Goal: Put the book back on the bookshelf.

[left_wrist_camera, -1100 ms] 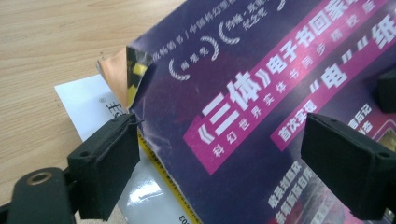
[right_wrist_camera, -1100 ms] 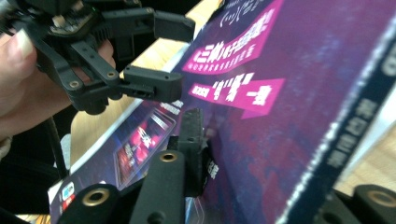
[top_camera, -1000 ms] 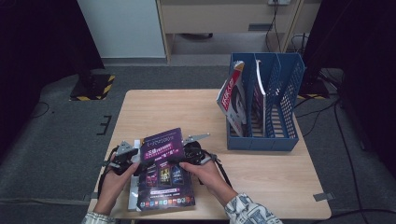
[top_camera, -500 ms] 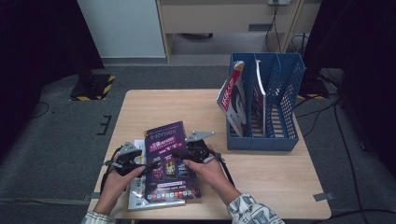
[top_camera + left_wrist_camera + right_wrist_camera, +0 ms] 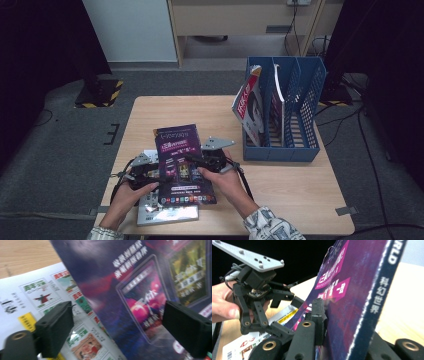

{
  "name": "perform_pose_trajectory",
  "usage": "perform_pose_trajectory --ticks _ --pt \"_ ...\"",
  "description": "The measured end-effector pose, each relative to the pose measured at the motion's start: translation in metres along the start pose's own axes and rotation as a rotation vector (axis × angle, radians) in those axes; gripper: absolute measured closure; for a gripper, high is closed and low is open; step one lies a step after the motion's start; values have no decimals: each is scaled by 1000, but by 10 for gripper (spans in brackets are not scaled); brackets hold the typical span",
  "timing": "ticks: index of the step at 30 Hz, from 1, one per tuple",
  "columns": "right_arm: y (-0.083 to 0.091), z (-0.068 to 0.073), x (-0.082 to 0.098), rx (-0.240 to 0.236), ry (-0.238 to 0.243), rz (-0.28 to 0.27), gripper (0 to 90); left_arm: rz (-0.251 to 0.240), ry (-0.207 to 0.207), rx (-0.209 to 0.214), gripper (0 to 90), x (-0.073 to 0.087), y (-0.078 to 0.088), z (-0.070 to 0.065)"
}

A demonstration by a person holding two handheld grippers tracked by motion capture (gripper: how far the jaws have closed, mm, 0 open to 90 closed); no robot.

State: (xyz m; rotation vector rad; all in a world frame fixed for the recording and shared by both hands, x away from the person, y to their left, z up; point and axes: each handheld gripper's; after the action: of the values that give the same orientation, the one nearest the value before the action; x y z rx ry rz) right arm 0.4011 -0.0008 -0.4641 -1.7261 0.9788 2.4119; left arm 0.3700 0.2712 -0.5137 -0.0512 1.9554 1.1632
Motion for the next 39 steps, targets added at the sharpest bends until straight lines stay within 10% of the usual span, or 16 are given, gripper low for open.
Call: perform_pose_trajectory --ticks 12,23,39 --pt "7 11 -10 -9 104 -69 814 -53 36 126 243 -2 -4 4" --pt "7 7 -8 -26 85 -60 801 -58 49 112 533 -6 12 6" --pt "17 2 -13 -17 99 -84 819 -145 7 36 707 -15 28 -4"
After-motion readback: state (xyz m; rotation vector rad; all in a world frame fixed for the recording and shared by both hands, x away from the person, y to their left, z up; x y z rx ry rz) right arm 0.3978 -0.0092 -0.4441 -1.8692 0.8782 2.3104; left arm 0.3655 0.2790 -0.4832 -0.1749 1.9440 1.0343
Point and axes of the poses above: each handheld gripper's, and its own axes: y roughly backward along the jaws, x roughly out of its underside, z roughly to its left, and after that the axes turned 8 degrees about z, right-handed
